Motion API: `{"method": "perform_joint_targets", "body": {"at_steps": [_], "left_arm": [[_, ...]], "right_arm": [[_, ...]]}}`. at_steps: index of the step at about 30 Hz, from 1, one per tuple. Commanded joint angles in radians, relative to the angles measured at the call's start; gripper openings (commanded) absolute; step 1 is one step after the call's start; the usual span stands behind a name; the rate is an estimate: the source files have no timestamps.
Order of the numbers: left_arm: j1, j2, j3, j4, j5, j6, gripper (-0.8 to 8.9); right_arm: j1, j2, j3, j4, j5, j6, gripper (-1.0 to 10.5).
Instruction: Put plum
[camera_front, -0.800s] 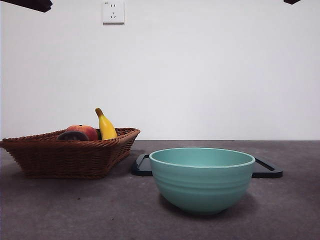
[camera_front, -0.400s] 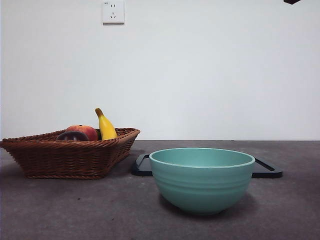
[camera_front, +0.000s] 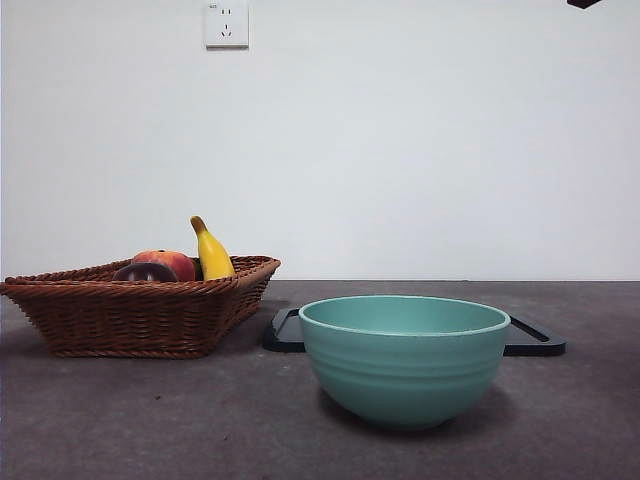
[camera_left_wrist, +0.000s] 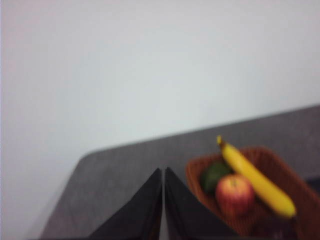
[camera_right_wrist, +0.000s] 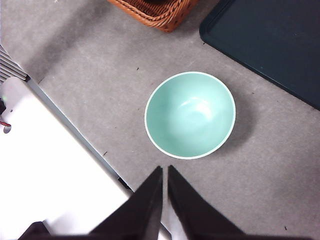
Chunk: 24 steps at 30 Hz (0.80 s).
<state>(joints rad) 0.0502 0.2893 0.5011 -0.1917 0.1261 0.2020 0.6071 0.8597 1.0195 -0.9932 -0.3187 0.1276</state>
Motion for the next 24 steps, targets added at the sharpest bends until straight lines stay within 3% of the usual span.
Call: {"method": "perform_joint_targets", "body": {"at_steps": [1,11,24], "left_arm": [[0.009,-0.064,-0.079,0.010,-0.004,0.027,0.06],[0.016,-0.236,-0.332,0.012,-0.032,0.022,0.06],[0.016,-0.286,-0.467,0.005,-0.044,0.018,0.06]], "right_arm": [[0.006,0.008,0.014,0.005,-0.002,-0.008,0.1],[0.006,0.008,0.014,0.005,-0.002,-0.008,0.1],[0.006,0.008,0.014,0.006,-0.002,-0.008,0.1]]}}
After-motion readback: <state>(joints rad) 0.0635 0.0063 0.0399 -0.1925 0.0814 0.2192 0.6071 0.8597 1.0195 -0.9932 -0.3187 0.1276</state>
